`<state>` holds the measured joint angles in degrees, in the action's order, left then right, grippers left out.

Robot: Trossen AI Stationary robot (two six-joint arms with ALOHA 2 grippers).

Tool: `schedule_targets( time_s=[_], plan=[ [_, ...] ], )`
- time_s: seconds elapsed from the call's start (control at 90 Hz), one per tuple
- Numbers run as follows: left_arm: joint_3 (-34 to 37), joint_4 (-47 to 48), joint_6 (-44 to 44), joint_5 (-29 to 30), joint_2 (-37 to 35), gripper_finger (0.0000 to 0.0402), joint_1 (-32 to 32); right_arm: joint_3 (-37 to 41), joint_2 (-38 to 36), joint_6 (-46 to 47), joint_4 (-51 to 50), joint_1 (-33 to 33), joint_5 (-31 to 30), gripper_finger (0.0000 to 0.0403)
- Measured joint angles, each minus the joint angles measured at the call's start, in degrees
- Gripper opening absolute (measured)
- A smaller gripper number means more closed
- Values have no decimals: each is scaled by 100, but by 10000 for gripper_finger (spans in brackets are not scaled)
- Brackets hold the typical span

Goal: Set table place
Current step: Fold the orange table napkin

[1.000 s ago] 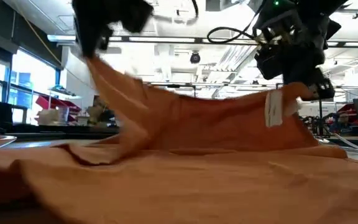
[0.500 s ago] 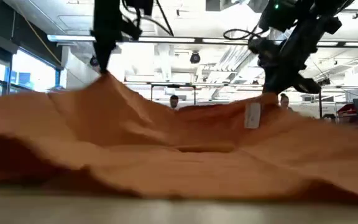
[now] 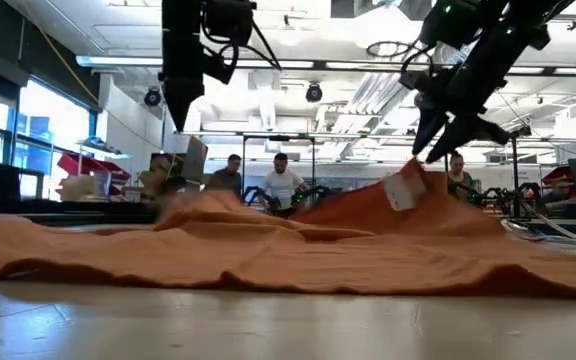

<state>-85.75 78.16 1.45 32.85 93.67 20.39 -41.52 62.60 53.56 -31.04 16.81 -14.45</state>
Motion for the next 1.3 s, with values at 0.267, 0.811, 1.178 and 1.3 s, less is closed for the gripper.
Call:
schedule_targets(
  time_s=[0.267,0.811,1.178,1.3],
  plan=[
    [-153,554,346,-2795,-770,151,-556,0,-997,-707,6,-721,-133,162],
    [2416,-2857,1860,-4122,-1768,115,-5075,0,529,-2228,1050,-4572,2212,162],
    [2764,-2864,3616,-5035,-1384,171,-5842,-271,2573,-3571,1744,-5870,1155,227],
    [2764,-2832,4050,-5064,-1400,172,-6019,-648,3282,-3408,1486,-5883,595,199]
  ],
)
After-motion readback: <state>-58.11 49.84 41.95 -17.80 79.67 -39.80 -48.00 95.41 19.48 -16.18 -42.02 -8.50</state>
